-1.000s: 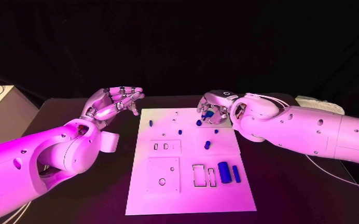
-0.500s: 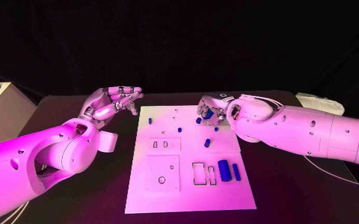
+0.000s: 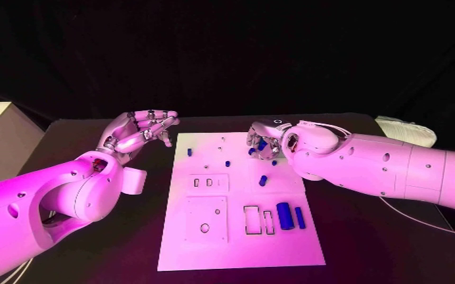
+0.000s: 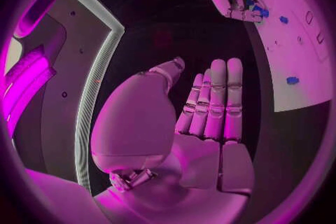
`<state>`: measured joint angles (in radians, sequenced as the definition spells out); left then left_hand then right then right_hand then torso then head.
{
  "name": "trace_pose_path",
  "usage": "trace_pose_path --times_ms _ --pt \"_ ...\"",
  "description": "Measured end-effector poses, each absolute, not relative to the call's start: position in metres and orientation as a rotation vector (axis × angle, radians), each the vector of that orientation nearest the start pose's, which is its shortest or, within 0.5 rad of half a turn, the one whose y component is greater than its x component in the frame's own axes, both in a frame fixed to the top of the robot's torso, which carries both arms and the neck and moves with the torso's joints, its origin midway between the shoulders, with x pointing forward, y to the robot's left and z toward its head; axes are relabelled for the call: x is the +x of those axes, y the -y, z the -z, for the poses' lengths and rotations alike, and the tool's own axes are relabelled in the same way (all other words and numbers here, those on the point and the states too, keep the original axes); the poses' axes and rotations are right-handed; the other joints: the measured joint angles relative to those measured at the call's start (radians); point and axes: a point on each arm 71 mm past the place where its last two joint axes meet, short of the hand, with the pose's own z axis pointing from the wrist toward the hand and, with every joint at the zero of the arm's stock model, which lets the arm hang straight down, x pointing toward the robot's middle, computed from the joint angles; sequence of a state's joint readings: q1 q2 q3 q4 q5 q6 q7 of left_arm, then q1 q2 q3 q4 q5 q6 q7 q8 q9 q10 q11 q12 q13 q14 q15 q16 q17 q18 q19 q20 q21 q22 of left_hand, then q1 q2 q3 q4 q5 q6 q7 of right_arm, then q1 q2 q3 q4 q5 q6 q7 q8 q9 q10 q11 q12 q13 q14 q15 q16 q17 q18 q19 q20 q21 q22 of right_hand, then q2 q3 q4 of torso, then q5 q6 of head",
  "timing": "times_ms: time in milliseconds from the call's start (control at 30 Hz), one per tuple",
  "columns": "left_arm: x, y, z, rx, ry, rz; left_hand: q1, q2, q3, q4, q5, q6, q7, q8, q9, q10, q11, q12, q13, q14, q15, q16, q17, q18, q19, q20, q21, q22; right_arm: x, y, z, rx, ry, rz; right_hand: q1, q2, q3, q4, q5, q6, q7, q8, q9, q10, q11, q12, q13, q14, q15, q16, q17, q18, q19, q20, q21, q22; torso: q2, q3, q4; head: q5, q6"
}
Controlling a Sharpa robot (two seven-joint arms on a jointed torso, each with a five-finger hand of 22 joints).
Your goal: Assemble the parts on the task board
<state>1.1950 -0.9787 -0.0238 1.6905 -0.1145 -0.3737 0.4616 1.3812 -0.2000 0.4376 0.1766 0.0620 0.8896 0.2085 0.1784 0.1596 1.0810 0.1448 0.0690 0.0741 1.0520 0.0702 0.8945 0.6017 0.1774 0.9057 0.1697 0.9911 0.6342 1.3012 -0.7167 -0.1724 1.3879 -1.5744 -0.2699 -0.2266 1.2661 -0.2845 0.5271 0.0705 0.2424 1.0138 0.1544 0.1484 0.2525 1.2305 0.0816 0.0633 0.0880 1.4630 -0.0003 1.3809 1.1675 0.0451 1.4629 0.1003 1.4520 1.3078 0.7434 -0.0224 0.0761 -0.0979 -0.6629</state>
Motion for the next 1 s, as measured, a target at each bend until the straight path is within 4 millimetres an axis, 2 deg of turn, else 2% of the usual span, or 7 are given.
trace_pose_path --times_ms 333,367,433,533,633,733,1000 --pt "0.4579 -0.2277 0.1539 -0.958 -1.351 1.547 0.0 0.0 0.0 0.0 0.0 0.0 0.0 -0.001 0.0 -0.004 0.004 0.0 0.0 0.0 0.0 0.0 0.0 0.0 0.0 0.0 0.005 0.0 0.5142 0.1803 0.1934 -0.298 -1.701 -0.408 0.008 0.009 0.006 0.006 0.0 0.007 -0.002 0.006 0.009 0.0 0.0 0.0 0.004 0.0 0.0 0.004 0.0 0.0 0.0 0.0 0.0 0.0 0.006 -0.0012 0.0012 -0.001 0.003" --pt "0.4579 -0.2277 0.1539 -0.959 -1.351 1.547 0.0 0.0 0.0 0.0 0.0 0.0 0.0 -0.001 0.0 -0.004 0.004 0.0 0.0 0.0 0.0 0.0 0.0 0.0 0.0 0.0 0.004 0.0 0.5142 0.1801 0.1936 -0.299 -1.701 -0.409 0.012 0.021 0.013 0.006 0.0 0.017 -0.003 0.01 0.014 0.0 0.0 0.0 0.006 0.0 0.0 0.007 -0.001 0.0 0.0 0.0 0.0 0.0 0.006 -0.0012 0.0012 -0.001 0.003" --pt "0.4579 -0.2278 0.1539 -0.959 -1.352 1.547 0.0 0.0 0.0 0.0 0.0 0.0 0.0 -0.001 0.0 -0.004 0.004 0.0 0.0 0.0 0.0 0.0 0.0 0.0 0.0 0.0 0.004 0.0 0.514 0.1797 0.1938 -0.299 -1.701 -0.409 0.017 0.026 0.02 0.002 0.0 0.024 -0.006 0.013 0.018 0.01 -0.002 0.0 0.006 0.0 0.0 0.008 -0.003 0.0 0.0 0.0 0.0 0.0 0.007 -0.0012 0.0014 -0.002 0.002" --pt "0.4579 -0.2281 0.1538 -0.959 -1.352 1.546 0.0 0.0 0.003 -0.003 0.0 0.0 0.0 -0.001 0.0 -0.004 0.004 0.0 0.0 -0.003 0.003 0.0 0.0 0.0 0.0 0.0 0.004 0.002 0.5138 0.1789 0.1938 -0.301 -1.701 -0.411 0.034 0.042 0.044 -0.005 -0.005 0.044 -0.014 0.029 0.03 0.024 -0.009 0.0 0.011 0.004 -0.004 0.012 -0.003 0.0 0.002 -0.002 0.0 0.0 0.008 -0.0012 0.0018 -0.003 0.002" --pt "0.4579 -0.2281 0.1538 -0.96 -1.352 1.546 0.0 0.0 0.003 -0.003 0.0 0.0 0.0 -0.001 0.0 -0.004 0.004 0.0 0.0 -0.003 0.003 0.0 -0.001 0.0 0.0 0.0 0.008 0.003 0.5137 0.1787 0.1935 -0.301 -1.698 -0.411 0.045 0.053 0.068 -0.021 0.025 0.072 -0.022 0.051 0.051 0.052 -0.013 0.005 0.013 0.003 -0.015 0.013 -0.003 0.0 0.003 -0.012 0.002 0.0 0.009 -0.0018 0.0021 -0.005 0.002" --pt "0.4579 -0.2284 0.1538 -0.96 -1.353 1.545 0.0 0.0 0.003 -0.003 0.0 0.0 0.0 -0.001 0.0 -0.004 0.004 0.0 0.0 -0.003 0.003 0.004 -0.001 0.0 -0.004 0.004 0.008 0.003 0.5134 0.1786 0.1935 -0.3 -1.693 -0.411 0.051 0.06 0.087 -0.04 0.034 0.087 -0.027 0.066 0.068 0.058 -0.011 0.008 0.017 0.002 -0.017 0.02 -0.001 0.0 0.004 -0.015 0.008 0.0 0.01 -0.0024 0.0027 -0.007 0.002" --pt "0.4579 -0.2292 0.1538 -0.962 -1.353 1.542 0.0 0.0 0.006 -0.006 0.0 0.0 0.0 -0.001 0.0 -0.007 0.0 0.0 0.0 -0.003 0.003 0.004 -0.002 0.0 -0.007 0.0 0.008 0.004 0.5116 0.1788 0.1916 -0.285 -1.648 -0.412 0.058 0.053 0.093 -0.06 0.037 0.094 -0.033 0.095 0.112 0.066 -0.002 0.008 0.017 0.004 -0.021 0.025 0.004 0.0 0.002 -0.02 0.014 0.0 0.012 -0.0023 0.0038 -0.008 0.007"
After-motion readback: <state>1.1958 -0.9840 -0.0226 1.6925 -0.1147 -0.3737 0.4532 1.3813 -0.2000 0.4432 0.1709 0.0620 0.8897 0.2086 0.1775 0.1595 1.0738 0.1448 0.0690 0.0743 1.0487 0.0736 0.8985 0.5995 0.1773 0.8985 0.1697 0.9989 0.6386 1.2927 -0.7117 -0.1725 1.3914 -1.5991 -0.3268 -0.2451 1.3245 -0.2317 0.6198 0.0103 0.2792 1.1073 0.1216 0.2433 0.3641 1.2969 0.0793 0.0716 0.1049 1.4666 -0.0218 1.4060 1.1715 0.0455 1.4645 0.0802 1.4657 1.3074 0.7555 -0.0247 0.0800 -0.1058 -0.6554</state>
